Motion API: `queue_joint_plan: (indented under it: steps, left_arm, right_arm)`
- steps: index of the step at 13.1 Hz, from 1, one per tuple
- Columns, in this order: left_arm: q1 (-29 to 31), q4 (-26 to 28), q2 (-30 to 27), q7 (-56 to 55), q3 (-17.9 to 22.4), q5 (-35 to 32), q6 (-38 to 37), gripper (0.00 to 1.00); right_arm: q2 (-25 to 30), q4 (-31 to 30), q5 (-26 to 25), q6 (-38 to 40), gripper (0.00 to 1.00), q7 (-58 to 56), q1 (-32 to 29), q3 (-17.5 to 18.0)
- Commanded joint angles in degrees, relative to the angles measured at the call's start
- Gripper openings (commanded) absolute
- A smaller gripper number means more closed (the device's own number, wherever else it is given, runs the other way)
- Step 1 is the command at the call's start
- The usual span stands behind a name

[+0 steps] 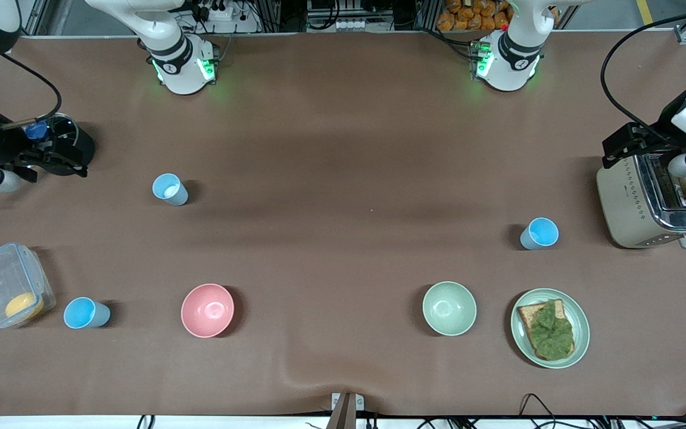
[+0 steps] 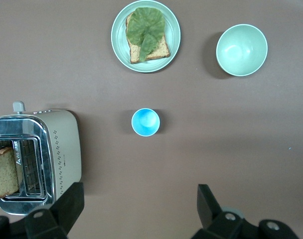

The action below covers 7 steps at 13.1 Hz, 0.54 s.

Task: Stack blue cups with both arms
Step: 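Reach the right gripper and the left gripper toward separate blue cups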

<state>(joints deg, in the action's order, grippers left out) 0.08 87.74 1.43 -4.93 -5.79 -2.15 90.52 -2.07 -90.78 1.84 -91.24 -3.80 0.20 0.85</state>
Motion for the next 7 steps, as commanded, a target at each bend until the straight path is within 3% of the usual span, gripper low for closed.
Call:
queue_joint_plan:
  steps: [1, 7]
  left_arm:
    - [0.45, -0.37, -0.11, 1.07, -0.10, 0.04, -0.69, 1.00]
    - [2.38, 2.16, 1.30, 2.64, -0.01, -0.31, 0.52, 1.00]
  right_arm:
    - [0.14, 1.83, -0.26, 1.24, 1.00, 0.11, -0.73, 0.30]
    - [-0.12, 3.07, -0.17, 1.85, 1.00, 0.20, -0.73, 0.03]
